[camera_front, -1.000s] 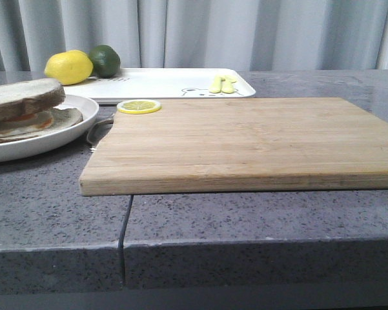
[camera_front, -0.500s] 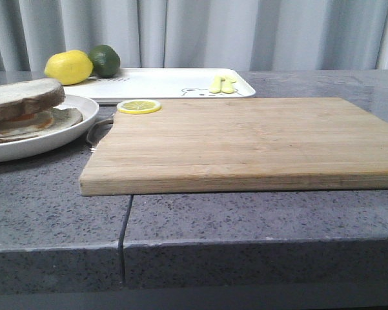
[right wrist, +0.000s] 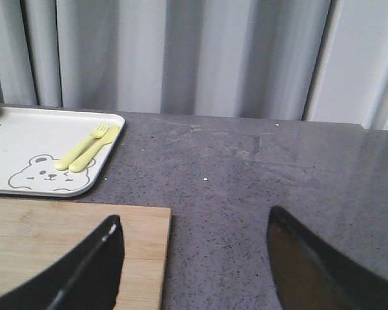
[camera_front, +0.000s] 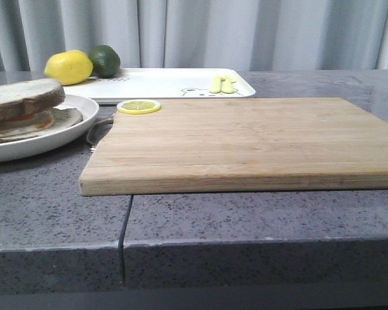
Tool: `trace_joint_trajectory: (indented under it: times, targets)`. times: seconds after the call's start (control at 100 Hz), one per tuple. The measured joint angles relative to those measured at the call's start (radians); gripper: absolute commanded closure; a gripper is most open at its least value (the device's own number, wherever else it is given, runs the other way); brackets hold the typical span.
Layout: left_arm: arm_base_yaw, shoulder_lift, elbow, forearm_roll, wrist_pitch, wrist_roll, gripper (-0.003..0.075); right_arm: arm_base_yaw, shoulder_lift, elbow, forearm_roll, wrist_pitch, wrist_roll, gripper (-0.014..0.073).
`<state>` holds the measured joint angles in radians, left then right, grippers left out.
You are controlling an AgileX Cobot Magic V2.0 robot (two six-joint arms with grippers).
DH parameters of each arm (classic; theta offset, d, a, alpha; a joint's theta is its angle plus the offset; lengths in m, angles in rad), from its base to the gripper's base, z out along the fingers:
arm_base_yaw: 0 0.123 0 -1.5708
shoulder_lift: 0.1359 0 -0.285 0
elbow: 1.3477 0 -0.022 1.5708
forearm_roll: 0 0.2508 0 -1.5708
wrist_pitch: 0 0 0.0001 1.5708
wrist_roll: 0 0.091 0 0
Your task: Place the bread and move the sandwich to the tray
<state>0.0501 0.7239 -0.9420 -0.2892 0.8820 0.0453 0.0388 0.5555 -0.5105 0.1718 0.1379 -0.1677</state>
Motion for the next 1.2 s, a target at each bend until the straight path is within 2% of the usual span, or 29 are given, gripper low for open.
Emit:
trace_joint_trajectory:
  times: [0.26, 0.62, 0.76, 0.94, 1.2]
  targets:
    - [0.0, 0.098, 0.0, 0.115, -0.011, -0.098, 0.0229, 0.0, 0.0, 0.0, 0.0, 0.0, 0.0, 0.0116]
    - [0.0, 0.284, 0.0, 0.14, -0.054, -0.159, 0.0229, 0.0, 0.0, 0.0, 0.0, 0.0, 0.0, 0.0116]
    - [0.0, 0.316, 0.0, 0.14, -0.081, -0.181, 0.0234, 0.0, 0.0, 0.0, 0.0, 0.0, 0.0, 0.0116]
    - [0.0, 0.342, 0.0, 0.146, -0.099, -0.201, 0.029, 0.0, 0.0, 0.0, 0.0, 0.0, 0.0, 0.0116]
    - [0.0, 0.387, 0.0, 0.155, -0.11, -0.207, 0.029, 0.0, 0.0, 0.0, 0.0, 0.0, 0.0, 0.0116]
